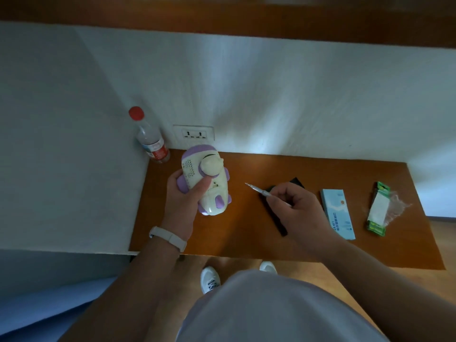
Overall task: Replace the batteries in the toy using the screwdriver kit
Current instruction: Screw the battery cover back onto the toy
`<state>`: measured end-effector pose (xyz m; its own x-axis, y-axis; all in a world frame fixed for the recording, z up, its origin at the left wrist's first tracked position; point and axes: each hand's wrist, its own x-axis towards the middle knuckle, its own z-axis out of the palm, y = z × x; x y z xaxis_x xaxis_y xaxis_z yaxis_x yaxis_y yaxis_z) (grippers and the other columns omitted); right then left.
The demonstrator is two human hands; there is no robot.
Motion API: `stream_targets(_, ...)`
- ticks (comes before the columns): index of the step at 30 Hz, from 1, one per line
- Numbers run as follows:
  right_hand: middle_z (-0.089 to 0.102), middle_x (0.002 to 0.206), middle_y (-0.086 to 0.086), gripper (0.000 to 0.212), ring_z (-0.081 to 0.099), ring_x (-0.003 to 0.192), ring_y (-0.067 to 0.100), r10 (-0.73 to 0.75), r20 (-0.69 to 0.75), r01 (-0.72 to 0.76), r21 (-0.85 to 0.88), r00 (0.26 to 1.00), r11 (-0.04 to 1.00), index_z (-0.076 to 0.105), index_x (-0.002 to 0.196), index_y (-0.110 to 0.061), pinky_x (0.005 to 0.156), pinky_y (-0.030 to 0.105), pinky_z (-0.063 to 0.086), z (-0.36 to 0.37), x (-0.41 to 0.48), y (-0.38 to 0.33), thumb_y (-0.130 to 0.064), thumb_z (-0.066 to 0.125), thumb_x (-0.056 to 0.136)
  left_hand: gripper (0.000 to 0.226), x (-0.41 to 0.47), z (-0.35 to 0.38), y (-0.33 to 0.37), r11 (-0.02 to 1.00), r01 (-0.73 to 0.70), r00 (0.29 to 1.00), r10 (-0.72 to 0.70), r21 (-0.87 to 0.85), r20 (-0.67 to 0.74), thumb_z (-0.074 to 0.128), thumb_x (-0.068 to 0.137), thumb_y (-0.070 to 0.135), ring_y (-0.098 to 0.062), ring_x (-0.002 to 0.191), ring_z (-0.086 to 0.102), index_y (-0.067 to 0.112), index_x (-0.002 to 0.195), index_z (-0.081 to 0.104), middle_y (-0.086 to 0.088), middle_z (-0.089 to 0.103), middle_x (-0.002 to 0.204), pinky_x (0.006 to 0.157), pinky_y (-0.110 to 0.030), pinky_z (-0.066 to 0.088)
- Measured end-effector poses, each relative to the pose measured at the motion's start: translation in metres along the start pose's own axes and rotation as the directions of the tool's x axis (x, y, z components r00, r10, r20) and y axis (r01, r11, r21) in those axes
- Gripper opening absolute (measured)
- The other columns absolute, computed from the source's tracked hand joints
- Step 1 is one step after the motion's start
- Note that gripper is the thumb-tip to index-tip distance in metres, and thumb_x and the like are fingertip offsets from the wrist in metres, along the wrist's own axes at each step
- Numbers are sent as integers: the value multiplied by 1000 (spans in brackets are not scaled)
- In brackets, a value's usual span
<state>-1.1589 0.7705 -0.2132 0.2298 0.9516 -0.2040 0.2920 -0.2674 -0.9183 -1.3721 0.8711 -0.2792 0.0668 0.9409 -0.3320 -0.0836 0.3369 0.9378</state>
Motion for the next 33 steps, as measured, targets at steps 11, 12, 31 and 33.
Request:
stream_targets(11, 65, 70, -11, 18, 60, 61, 10, -333, 51, 337, -90, 941, 937, 65, 86, -39, 48, 14, 44, -48, -24, -62, -53, 57, 78, 96, -61, 30, 67, 973, -229, 968, 228, 1, -106, 83, 54, 72, -23, 111, 68, 29, 132, 47, 2, 69, 122, 76, -35, 61)
stream_targets(12, 66, 72, -10, 20, 61, 62, 11, -349, 48, 353, -95, 936, 931, 65, 88, -38, 48, 16, 45, -52, -27, -66, -54, 57, 78, 92, -67, 34, 73, 968, -248, 963, 244, -23, -116, 84, 55, 69, -22, 110, 69, 30, 130, 49, 2, 69, 121, 76, -35, 61)
stream_targets(31, 64, 72, -8, 7, 58, 61, 12, -535, 77, 537, -236, 841, 810, 71, 82, -31, 48, 9, 40, -74, -47, -102, -26, 66, 81, 76, -117, 61, 113, 896, -431, 869, 444, 106, -218, 85, 61, 52, -13, 102, 71, 31, 124, 47, 11, 69, 110, 66, -27, 61)
stream_targets(33, 63, 71, -8, 7, 58, 61, 12, -543, 67, 541, -246, 837, 804, 70, 81, -32, 48, 11, 41, -73, -47, -102, -25, 66, 80, 75, -118, 62, 113, 888, -443, 861, 459, 121, -219, 85, 62, 50, -11, 100, 71, 30, 124, 47, 14, 69, 108, 66, -25, 60)
